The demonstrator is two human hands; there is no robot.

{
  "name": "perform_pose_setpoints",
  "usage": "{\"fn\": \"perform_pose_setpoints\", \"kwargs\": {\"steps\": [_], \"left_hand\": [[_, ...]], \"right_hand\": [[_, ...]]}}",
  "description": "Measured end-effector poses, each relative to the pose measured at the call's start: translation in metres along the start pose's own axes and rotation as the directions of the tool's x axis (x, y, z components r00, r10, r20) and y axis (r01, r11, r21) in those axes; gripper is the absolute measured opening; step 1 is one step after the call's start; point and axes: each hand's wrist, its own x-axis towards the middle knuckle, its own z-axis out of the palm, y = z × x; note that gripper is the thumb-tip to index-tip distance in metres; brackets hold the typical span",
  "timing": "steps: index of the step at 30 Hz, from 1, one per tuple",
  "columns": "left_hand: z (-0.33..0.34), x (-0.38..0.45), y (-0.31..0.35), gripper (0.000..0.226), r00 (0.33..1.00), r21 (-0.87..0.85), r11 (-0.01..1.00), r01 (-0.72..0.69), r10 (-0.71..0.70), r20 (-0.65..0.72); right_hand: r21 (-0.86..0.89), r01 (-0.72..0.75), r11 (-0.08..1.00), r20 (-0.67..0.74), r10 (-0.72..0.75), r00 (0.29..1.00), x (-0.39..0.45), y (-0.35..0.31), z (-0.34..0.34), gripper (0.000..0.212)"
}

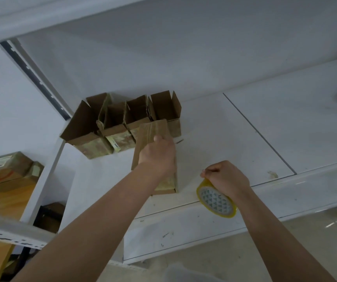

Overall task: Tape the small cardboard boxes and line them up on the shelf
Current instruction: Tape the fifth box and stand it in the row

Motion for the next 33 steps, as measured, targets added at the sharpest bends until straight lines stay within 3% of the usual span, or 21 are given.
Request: {"fn": "perform_pose_setpoints", "kwargs": {"steps": [3,5,7,10,13,15,19,23,28,33], "left_hand": [[-0.006,0.008,-0.011,0.081,0.978,-0.209,0.972,0.108,-0.141,-0.153],[-0.004,0.011,-0.015,0.086,0.961,-0.079,0.977,0.198,-0.21,-0.183],[0.0,0.013,-0.019,0.08,0.972,-0.001,0.978,0.209,-0.207,-0.111],[-0.002,0.012,-0.034,0.058,0.997,-0.023,0.998,0.052,-0.053,-0.056],[-0.009,0.006,-0.054,0.062,0.993,-0.012,0.993,-0.117,0.117,0.011],[-0.016,0.002,-0.062,0.062,0.994,-0.052,0.993,-0.108,0.108,-0.002],[-0.011,0.001,-0.032,0.07,0.979,-0.227,0.974,-0.013,-0.034,-0.2],[0.009,0.003,0.006,0.072,0.983,-0.087,0.996,0.03,-0.045,-0.178],[0.015,-0.014,-0.014,0.06,0.972,-0.108,0.978,-0.18,0.16,-0.173],[0.01,-0.031,-0.066,0.069,0.945,-0.173,0.93,-0.324,0.31,-0.105]], "right_hand": [[0.001,-0.003,1.0,-0.01,0.003,1.0,0.0,0.0,-0.003,0.017],[0.016,0.002,1.0,-0.019,-0.002,1.0,0.001,-0.002,-0.004,0.016],[0.024,0.017,1.0,-0.037,-0.016,0.999,0.002,-0.005,-0.006,0.016],[0.04,0.015,0.999,-0.086,-0.012,0.996,0.004,-0.01,-0.012,0.017],[0.078,0.013,0.997,-0.12,-0.004,0.993,0.006,-0.009,-0.02,0.018],[0.097,0.011,0.995,-0.135,0.002,0.991,0.006,-0.008,-0.025,0.019],[0.109,0.014,0.994,-0.151,0.002,0.989,0.006,-0.012,-0.03,0.02],[0.128,0.033,0.991,-0.134,-0.016,0.991,0.003,-0.015,-0.034,0.018],[0.221,0.08,0.972,-0.15,-0.047,0.988,-0.007,-0.022,-0.045,0.019],[0.3,0.166,0.939,-0.114,-0.138,0.984,-0.015,-0.041,-0.052,0.017]]}}
